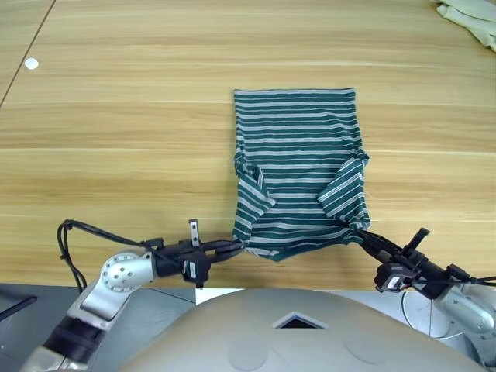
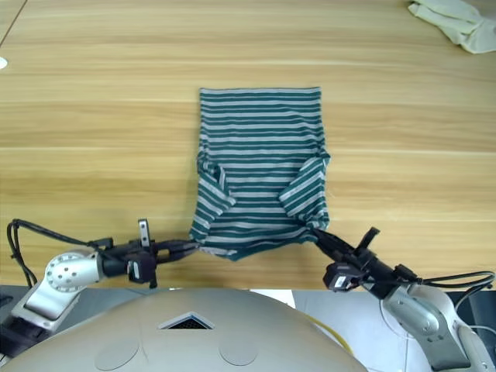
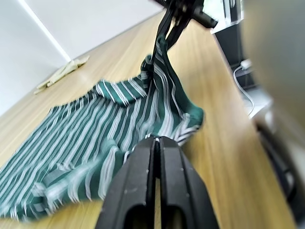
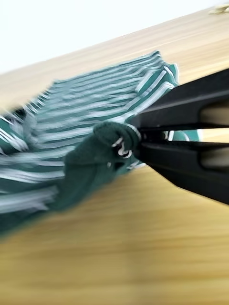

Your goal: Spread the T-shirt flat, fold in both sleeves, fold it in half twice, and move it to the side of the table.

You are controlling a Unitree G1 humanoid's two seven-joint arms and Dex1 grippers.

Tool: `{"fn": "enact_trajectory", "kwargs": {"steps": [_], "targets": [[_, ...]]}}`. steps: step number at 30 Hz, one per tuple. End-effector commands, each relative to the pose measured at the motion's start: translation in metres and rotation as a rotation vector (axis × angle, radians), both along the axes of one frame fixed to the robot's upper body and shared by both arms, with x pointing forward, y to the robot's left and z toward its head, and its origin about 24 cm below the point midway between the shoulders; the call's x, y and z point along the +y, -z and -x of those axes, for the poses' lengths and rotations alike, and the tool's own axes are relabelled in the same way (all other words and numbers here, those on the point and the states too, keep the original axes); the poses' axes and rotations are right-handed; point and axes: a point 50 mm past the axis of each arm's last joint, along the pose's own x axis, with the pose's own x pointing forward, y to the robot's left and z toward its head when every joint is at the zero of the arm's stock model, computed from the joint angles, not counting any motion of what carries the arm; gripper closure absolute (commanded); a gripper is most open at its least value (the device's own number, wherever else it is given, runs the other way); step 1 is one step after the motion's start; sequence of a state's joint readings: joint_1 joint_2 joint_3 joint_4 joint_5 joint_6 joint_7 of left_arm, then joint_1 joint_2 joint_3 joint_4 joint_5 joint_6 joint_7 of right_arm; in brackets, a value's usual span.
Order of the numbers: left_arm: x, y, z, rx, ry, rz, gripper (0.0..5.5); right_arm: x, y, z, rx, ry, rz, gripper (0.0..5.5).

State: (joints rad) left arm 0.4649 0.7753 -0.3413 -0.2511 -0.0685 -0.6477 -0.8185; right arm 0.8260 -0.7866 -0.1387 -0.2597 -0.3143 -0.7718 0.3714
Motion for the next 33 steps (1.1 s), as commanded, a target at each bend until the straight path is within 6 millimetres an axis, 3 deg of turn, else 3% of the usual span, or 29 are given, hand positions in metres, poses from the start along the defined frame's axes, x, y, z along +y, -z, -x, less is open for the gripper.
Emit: {"fn": "enact_trajectory", "kwargs": {"steps": [1,6,12,16,18,22,25,28,33], "targets": [[0.000,-0.015,-0.019,-0.090,-0.064,0.059,5.50,0.011,-0.016,-0.011,-0.061,-0.028,-0.110,5.41],[0.002,-0.025,-0.092,-0.286,-0.303,0.111,5.50,0.011,-0.029,-0.050,-0.225,0.002,-0.168,5.41],[-0.005,-0.018,-0.153,-0.340,-0.419,0.107,5.50,0.010,-0.025,-0.107,-0.309,0.032,-0.209,5.41],[-0.006,-0.022,-0.202,-0.363,-0.540,0.084,5.50,0.009,-0.024,-0.163,-0.394,0.126,-0.228,5.41],[-0.006,-0.019,-0.217,-0.357,-0.591,0.062,5.50,0.010,-0.025,-0.193,-0.433,0.195,-0.233,5.41],[-0.005,-0.018,-0.241,-0.349,-0.712,0.034,5.50,0.021,-0.025,-0.246,-0.488,0.331,-0.202,5.41],[-0.006,-0.016,-0.253,-0.345,-0.784,-0.018,5.50,0.029,-0.024,-0.273,-0.498,0.416,-0.159,5.41],[-0.007,-0.007,-0.255,-0.314,-0.825,-0.074,5.50,0.039,-0.017,-0.287,-0.474,0.470,-0.101,5.41],[-0.018,0.002,-0.255,-0.284,-0.805,-0.125,5.50,0.043,-0.005,-0.291,-0.443,0.529,-0.061,5.41]]}}
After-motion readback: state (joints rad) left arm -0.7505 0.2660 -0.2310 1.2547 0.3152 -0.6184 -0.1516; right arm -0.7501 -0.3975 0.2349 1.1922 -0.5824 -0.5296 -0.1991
